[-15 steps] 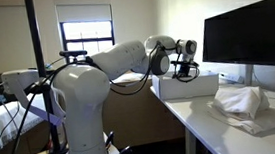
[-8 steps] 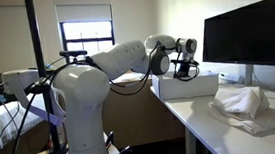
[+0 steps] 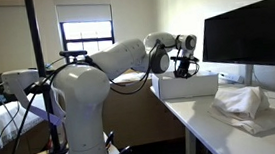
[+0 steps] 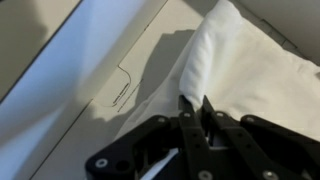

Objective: Take two folded white cloths out of the white box on the left

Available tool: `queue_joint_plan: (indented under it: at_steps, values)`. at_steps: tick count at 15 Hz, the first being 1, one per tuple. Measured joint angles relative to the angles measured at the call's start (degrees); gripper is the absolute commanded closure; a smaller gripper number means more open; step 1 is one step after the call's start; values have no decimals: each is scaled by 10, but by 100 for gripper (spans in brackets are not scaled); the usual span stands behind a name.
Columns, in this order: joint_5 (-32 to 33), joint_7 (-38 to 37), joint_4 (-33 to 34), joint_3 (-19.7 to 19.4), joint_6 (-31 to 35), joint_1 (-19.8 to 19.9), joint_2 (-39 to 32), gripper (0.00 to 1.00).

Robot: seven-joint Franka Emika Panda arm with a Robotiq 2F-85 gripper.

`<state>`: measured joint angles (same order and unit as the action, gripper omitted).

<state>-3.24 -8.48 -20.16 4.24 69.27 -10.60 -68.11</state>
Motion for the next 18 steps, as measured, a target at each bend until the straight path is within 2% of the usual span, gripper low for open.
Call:
queue_joint_plan:
  at_steps: [18]
  values:
    - [-3,21,3,6,23,1,104,97]
